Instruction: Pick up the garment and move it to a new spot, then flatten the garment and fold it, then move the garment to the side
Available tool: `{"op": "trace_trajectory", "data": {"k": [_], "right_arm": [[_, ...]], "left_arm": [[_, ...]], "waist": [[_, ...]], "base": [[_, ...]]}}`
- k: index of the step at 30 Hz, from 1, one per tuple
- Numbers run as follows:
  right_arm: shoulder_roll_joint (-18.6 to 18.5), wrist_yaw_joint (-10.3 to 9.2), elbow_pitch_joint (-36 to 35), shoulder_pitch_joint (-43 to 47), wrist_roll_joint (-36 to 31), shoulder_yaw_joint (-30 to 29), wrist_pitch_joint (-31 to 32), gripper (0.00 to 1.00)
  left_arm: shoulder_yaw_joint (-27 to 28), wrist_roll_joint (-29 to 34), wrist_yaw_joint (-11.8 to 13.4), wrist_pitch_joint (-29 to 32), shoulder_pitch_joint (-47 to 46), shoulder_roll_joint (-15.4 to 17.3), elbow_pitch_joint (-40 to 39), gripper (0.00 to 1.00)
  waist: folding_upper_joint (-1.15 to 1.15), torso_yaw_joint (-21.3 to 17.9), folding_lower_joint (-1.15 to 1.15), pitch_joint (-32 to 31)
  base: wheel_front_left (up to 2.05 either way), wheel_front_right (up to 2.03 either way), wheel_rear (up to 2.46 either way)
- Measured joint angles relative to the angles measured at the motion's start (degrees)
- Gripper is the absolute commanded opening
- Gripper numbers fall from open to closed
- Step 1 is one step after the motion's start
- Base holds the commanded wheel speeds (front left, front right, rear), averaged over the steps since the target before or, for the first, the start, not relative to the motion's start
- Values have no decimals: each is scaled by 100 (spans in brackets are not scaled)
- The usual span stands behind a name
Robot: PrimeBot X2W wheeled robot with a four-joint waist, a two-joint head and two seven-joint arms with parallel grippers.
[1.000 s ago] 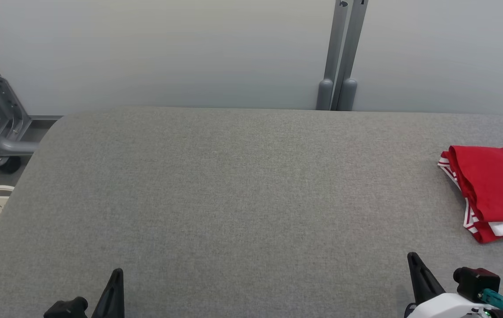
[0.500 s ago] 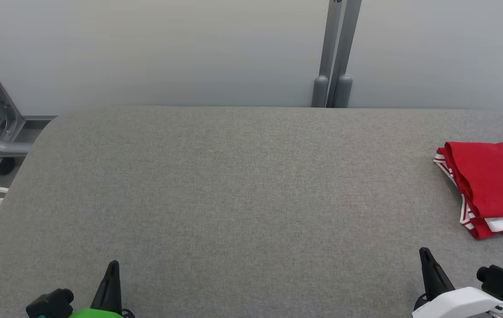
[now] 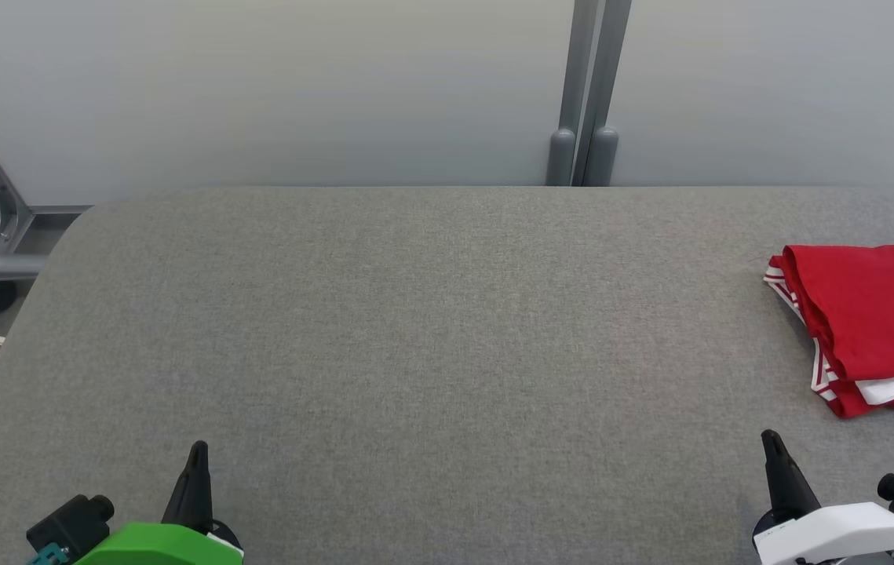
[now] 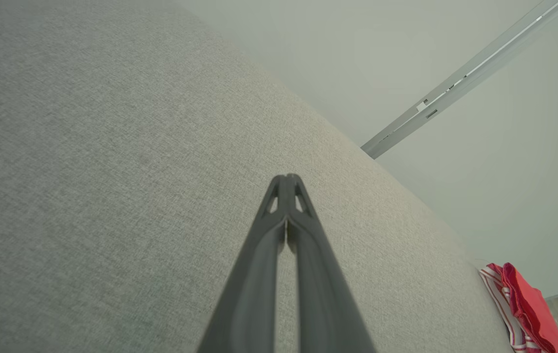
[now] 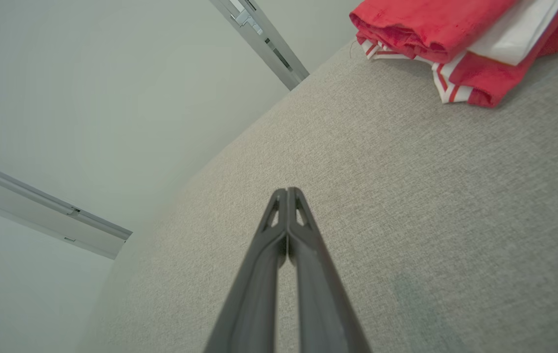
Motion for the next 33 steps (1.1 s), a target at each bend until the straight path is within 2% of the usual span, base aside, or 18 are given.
{"op": "trace_trajectory", "data": {"k": [33], "right_arm": [[-12,-1,-249,-89,2158,-278,312,0]], "left_arm": [[134,-1973,-1,611,-442,-120,-78,0]], "waist": [[0,-184,0,108]], "base": [[0,0,0]]}}
